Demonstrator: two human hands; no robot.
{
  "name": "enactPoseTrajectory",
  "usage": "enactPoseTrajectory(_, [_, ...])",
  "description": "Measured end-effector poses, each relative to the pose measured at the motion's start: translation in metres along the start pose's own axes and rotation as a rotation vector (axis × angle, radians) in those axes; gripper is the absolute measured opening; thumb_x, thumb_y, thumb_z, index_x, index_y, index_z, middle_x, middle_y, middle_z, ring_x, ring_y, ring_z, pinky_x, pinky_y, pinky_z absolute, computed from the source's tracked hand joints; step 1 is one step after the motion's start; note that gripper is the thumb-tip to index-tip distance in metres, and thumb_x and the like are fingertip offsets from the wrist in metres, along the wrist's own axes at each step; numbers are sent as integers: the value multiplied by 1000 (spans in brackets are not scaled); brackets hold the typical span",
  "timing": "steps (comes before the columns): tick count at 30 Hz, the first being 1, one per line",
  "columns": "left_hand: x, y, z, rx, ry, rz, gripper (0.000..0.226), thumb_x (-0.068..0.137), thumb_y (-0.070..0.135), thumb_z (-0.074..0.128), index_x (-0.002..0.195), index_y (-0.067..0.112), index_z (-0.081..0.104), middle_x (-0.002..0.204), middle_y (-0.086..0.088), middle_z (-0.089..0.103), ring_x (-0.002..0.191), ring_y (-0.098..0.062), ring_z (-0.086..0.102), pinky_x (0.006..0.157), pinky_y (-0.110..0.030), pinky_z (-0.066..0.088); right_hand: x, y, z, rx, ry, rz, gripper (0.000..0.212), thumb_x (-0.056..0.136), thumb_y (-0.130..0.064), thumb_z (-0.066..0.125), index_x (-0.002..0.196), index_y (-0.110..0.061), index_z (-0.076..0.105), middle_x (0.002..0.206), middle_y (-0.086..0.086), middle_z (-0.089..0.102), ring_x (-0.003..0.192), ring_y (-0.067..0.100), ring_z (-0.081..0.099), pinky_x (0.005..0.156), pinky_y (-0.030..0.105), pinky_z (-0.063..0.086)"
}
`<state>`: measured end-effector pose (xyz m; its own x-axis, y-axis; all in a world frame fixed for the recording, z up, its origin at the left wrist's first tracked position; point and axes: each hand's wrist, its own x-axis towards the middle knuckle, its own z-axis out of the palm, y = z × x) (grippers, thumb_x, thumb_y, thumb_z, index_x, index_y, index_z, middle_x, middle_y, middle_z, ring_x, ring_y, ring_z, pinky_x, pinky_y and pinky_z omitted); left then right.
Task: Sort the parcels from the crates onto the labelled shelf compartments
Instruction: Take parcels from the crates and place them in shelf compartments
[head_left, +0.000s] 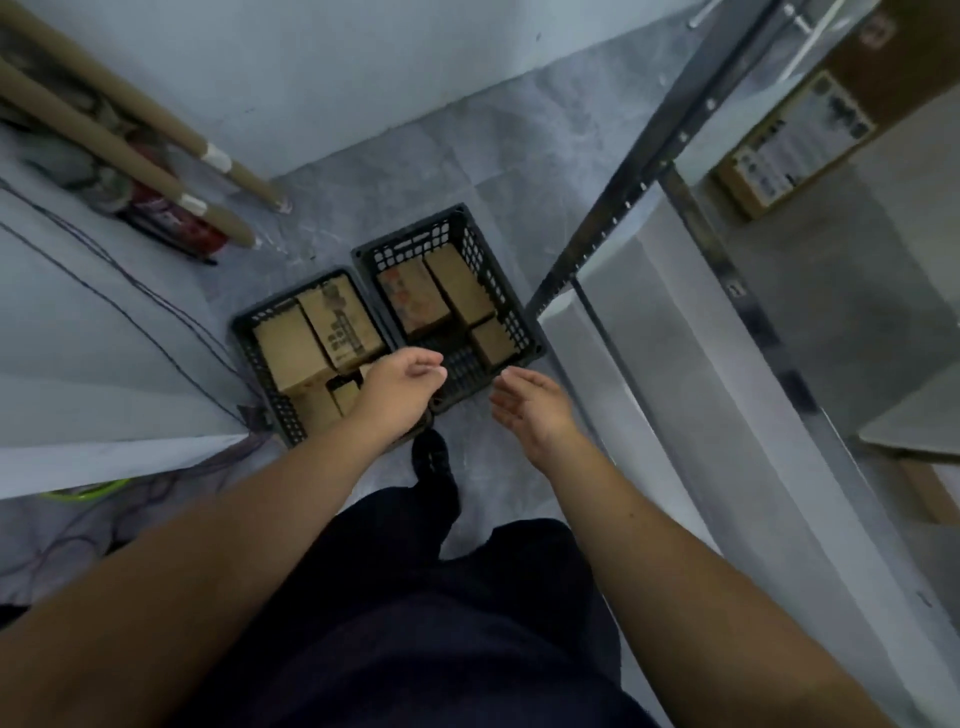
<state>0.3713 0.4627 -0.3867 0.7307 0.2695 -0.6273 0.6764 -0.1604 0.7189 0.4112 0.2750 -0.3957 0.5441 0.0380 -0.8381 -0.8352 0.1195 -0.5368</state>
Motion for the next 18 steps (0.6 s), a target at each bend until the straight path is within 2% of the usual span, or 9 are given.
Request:
enactPoseTrajectory(2, [16,7,-7,-17,9,-40,16,100,28,68,116,27,72,109,10,70,106,-12,67,94,-31,52,16,-15,9,-24,8,19,12,101,-16,67,111,-9,66,108,13,71,98,26,70,90,39,57])
enactPoseTrajectory(4, [29,12,-10,-28,15,-75,15,101,26,68,115,26,72,112,6,70,109,-16,67,99,-34,53,29,-29,17,-2,24,53,9,102,-16,65,108,-9,66,113,15,70,101,27,69,95,41,56])
enactPoseTrajectory(9, [56,17,-7,-91,59,-149,9,100,26,68,106,33,70,116,4,72,114,-18,67,108,-43,53,58,-59,35,9,14,138,2,102,-15,65,103,-13,64,119,15,69,108,29,68,108,48,52])
enactPoseTrajectory(12, [71,19,3,-122,96,-195,11,100,25,68,110,29,71,115,3,72,113,-18,67,106,-39,53,80,-73,41,-39,-15,178,7,102,-16,65,105,-10,63,121,15,68,117,32,66,110,50,50])
enactPoseTrajectory(14, [83,22,12,-132,119,-229,16,100,23,67,116,22,72,115,0,72,112,-19,67,103,-36,54,97,-84,45,-103,-34,217,19,102,-17,66,117,-6,62,125,17,66,120,33,64,111,50,49])
enactPoseTrajectory(17, [101,23,25,-204,180,-310,22,101,23,66,121,17,71,118,-5,71,112,-22,67,101,-40,56,127,-98,43,-239,-52,267,13,102,-19,65,110,-9,63,130,17,66,116,31,64,109,47,51])
enactPoseTrajectory(18, [107,22,30,-230,208,-343,24,101,24,66,123,17,71,118,-5,71,111,-21,66,99,-39,56,137,-104,42,-283,-63,277,18,103,-20,64,116,-8,63,132,17,65,116,30,64,109,47,51])
